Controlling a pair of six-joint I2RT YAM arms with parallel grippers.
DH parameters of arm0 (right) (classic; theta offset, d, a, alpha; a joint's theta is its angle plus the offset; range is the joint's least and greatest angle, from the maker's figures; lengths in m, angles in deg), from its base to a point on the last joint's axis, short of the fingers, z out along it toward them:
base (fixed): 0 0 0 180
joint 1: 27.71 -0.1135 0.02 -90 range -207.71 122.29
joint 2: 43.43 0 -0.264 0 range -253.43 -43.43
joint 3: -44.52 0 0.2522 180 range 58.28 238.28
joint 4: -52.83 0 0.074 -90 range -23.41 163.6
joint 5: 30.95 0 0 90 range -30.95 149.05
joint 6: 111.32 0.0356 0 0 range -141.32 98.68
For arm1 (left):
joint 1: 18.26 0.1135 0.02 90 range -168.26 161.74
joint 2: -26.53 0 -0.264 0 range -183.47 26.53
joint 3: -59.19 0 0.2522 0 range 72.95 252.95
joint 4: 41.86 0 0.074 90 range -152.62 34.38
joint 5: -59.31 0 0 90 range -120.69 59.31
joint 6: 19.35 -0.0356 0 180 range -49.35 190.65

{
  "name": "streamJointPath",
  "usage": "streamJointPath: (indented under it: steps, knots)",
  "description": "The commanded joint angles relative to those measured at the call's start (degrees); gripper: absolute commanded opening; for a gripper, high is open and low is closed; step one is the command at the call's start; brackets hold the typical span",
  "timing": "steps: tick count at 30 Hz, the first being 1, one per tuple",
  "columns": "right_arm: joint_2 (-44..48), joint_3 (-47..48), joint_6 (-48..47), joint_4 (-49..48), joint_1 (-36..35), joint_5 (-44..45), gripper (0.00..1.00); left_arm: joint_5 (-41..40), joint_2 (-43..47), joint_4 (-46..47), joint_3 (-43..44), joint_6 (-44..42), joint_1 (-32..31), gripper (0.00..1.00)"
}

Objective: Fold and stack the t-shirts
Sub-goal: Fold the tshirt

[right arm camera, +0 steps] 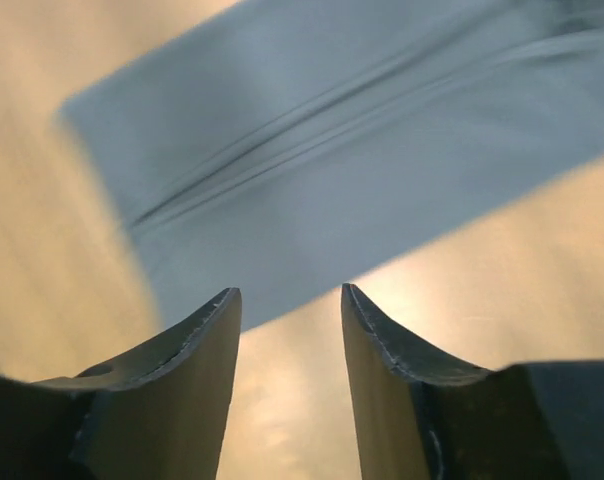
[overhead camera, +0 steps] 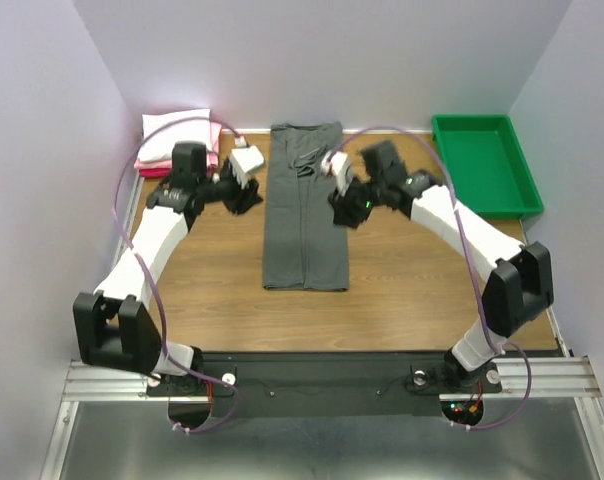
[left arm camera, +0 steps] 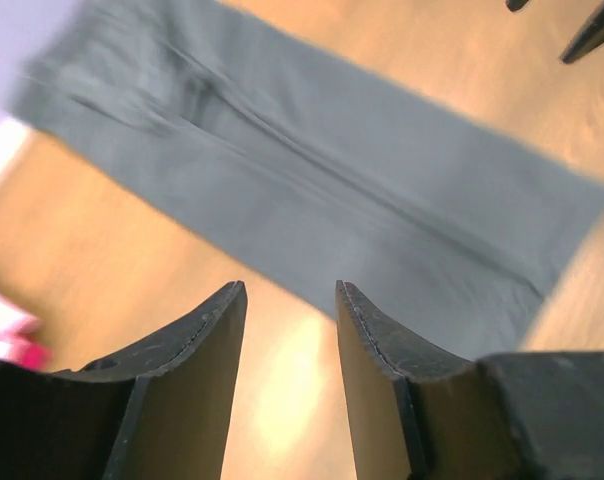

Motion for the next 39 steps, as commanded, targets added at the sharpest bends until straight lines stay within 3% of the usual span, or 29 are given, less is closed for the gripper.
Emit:
streamJointPath:
  steps: [1, 4, 12, 29, 39]
  knots:
    - [2.4, -12.8, -4.1, 2.8, -6.6, 2.2, 0.49, 4.4, 3.7, -5.2, -13.1, -13.2, -0.6, 0.52]
    - [6.0, -20.0, -3.6, -0.2, -10.1, 4.0, 0.5, 4.9, 8.7, -5.9, -20.8, -19.9, -2.7, 0.53]
    - [7.4, -29.9, -7.0, -8.7, -13.1, 8.7, 0.54, -1.6, 12.2, 0.9, -32.4, -23.1, -10.4, 0.55]
    - [6.0, -33.7, -8.5, -14.2, -16.4, 7.8, 0.58, -6.0, 6.2, 5.4, -35.0, -24.6, -15.0, 0.57]
    - [0.1, -38.1, -8.3, -21.2, -16.5, 8.8, 0.52, -10.9, 2.0, 6.2, -34.7, -22.6, -17.4, 0.56]
